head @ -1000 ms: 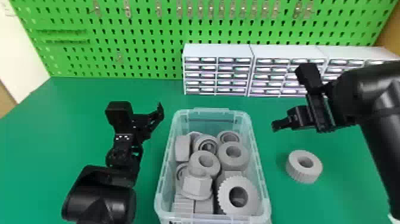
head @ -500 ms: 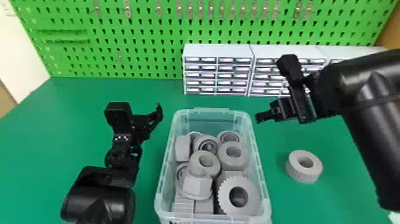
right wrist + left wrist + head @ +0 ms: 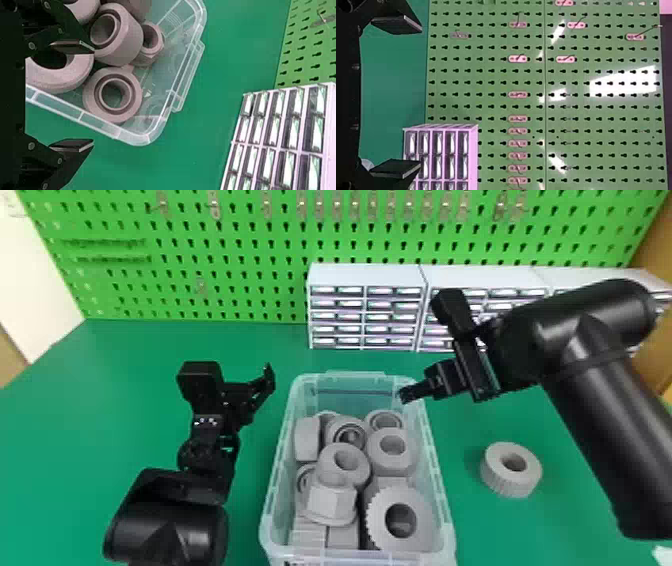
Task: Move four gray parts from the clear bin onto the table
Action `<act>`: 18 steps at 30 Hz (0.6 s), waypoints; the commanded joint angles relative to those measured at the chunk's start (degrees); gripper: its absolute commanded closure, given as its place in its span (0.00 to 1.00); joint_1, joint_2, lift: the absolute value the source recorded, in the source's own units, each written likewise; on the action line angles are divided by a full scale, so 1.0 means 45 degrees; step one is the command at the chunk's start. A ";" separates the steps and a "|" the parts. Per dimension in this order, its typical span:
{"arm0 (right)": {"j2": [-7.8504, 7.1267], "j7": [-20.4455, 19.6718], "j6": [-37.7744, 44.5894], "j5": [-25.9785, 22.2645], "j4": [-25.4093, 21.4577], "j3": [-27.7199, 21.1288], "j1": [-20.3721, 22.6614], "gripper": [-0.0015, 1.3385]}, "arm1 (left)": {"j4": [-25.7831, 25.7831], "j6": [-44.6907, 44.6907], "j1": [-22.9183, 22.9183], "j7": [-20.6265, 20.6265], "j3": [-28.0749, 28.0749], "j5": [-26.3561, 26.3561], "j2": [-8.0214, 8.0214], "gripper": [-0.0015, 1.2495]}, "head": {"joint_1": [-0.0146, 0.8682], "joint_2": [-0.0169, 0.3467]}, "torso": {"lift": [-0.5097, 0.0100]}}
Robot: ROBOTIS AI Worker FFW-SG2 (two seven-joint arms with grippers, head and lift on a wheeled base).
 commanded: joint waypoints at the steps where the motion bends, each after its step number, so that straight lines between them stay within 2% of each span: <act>1: 0.0007 0.0000 -0.0344 -0.0272 0.0221 0.0517 -0.0052 0.32 | 0.0000 0.0000 0.0014 0.0000 -0.0021 0.0000 0.0000 0.08 | 0.80 0.24 | 0.88; 11: 0.0105 0.0000 -0.1027 -0.1014 0.0650 0.1552 -0.0208 0.25 | 0.0000 0.0000 -0.0006 0.0000 -0.0041 0.0000 0.0000 0.08 | 0.80 0.24 | 0.88; 18: 0.0164 0.0000 -0.1203 -0.1346 0.0904 0.2079 -0.0364 0.24 | 0.0000 0.0000 -0.0045 0.0000 -0.0041 0.0000 0.0000 0.08 | 0.80 0.24 | 0.88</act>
